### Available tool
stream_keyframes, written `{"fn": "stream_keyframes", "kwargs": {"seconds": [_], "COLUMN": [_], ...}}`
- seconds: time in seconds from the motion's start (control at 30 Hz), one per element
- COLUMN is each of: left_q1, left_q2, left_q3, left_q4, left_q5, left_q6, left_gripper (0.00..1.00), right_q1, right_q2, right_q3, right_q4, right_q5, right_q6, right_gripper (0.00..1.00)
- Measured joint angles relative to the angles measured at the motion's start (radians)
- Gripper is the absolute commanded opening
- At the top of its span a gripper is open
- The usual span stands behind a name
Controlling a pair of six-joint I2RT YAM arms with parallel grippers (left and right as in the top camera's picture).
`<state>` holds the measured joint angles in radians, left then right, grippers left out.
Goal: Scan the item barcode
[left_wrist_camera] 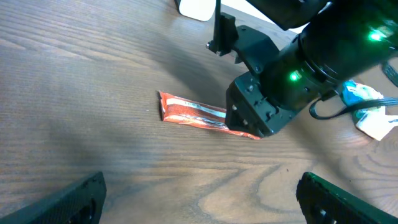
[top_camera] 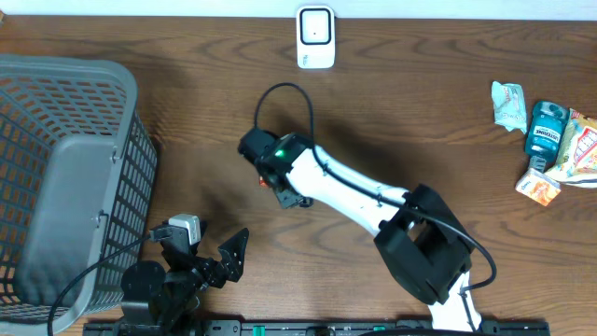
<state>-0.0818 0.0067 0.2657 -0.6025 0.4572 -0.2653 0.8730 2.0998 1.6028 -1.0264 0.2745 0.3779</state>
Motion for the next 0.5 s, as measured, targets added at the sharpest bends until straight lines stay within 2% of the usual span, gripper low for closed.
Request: {"fn": "stream_keyframes", "kwargs": {"seconds": [0.2, 0.37, 0.5], "left_q1": [0.000, 0.000, 0.000], "left_q2": [0.000, 0.000, 0.000], "left_q3": [0.000, 0.000, 0.000], "left_q4": [0.000, 0.000, 0.000], "left_q5": [0.000, 0.000, 0.000], "left_q6": [0.000, 0.000, 0.000], "left_gripper": [0.98, 0.98, 0.98], "right_q1": [0.029, 0.029, 0.026], "right_q2": [-0.002, -0.002, -0.013], "right_q3": [-0.048, -0.127, -0.177], "right_q4": [0.113, 0.211, 0.309], "right_q5": [0.028, 0.030, 0.025], "right_q6": [-0.135, -0.250, -0.330], "right_gripper": [0.46, 0.54, 0.54]}}
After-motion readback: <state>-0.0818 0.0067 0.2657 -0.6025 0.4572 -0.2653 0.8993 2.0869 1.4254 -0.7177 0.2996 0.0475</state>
